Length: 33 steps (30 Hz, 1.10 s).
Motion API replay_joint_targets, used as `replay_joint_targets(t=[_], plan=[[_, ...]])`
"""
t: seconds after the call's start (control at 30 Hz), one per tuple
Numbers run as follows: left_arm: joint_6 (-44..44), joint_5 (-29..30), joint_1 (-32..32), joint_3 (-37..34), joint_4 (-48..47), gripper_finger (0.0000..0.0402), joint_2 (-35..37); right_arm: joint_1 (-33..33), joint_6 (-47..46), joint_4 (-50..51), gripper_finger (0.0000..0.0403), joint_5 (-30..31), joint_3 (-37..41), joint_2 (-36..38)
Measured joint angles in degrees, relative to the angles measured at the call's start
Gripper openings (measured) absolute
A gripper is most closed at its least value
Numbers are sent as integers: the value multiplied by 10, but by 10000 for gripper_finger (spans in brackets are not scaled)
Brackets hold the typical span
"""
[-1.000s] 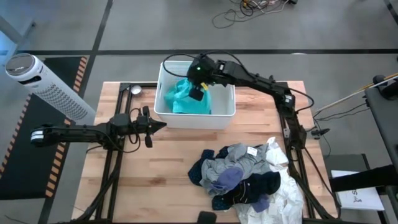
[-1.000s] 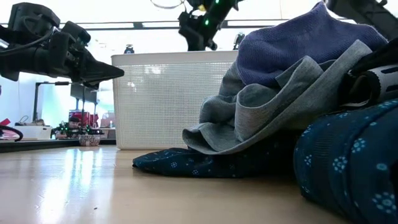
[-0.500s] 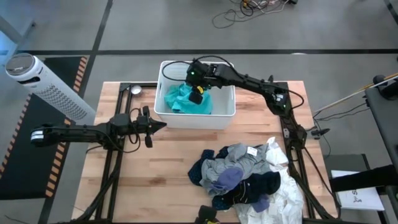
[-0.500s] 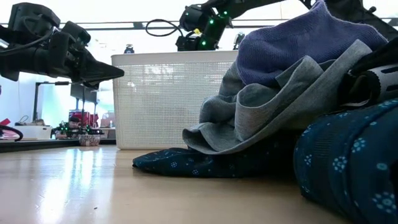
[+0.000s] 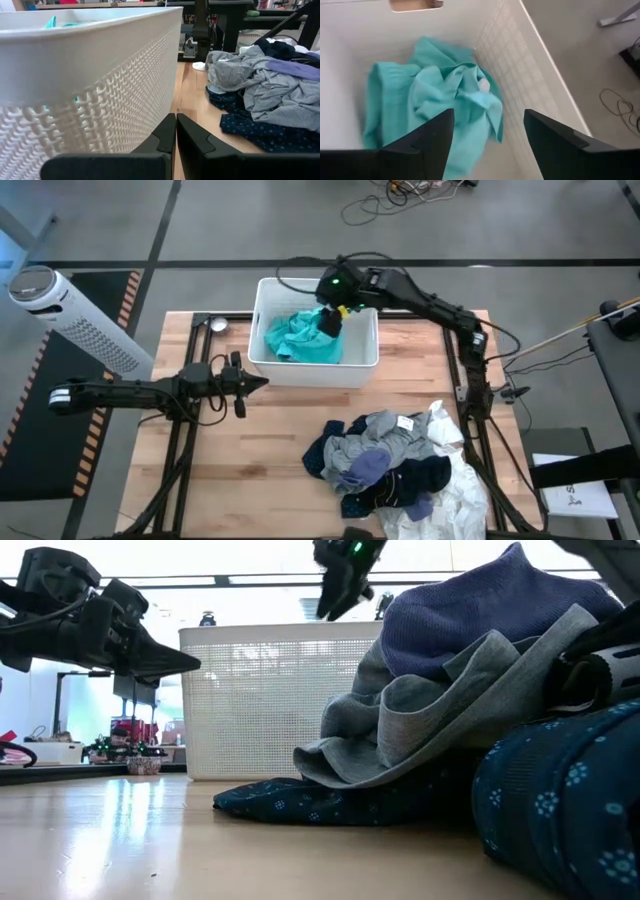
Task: Sort clothes
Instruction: Put the blue sock into the laundry organizer
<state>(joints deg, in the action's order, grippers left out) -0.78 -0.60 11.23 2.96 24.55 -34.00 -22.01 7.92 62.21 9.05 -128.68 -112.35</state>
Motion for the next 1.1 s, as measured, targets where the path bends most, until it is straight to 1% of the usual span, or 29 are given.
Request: replay_joint_targets(t=[0.17,0.27,0.4,0.53,0.67,0.83,0.97,1.1], plan=[[0,0,0,0,9,1,1,16,3,38,203,0,0,67],[0,0,0,0,18,1,1,29,0,59,180,0,1,107],[0,0,0,0,33,1,2,47,-26,122,144,0,7,143],[0,0,0,0,39,1,2,71,-56,190,105,0,36,171],[0,0,0,0,39,1,2,119,-83,212,82,-1,98,208],[0,0,0,0,39,1,2,199,-144,206,82,-3,200,256],[0,0,0,0,39,1,2,276,-211,170,99,-6,287,292],[0,0,0,0,39,1,2,355,-267,98,124,-23,364,306]])
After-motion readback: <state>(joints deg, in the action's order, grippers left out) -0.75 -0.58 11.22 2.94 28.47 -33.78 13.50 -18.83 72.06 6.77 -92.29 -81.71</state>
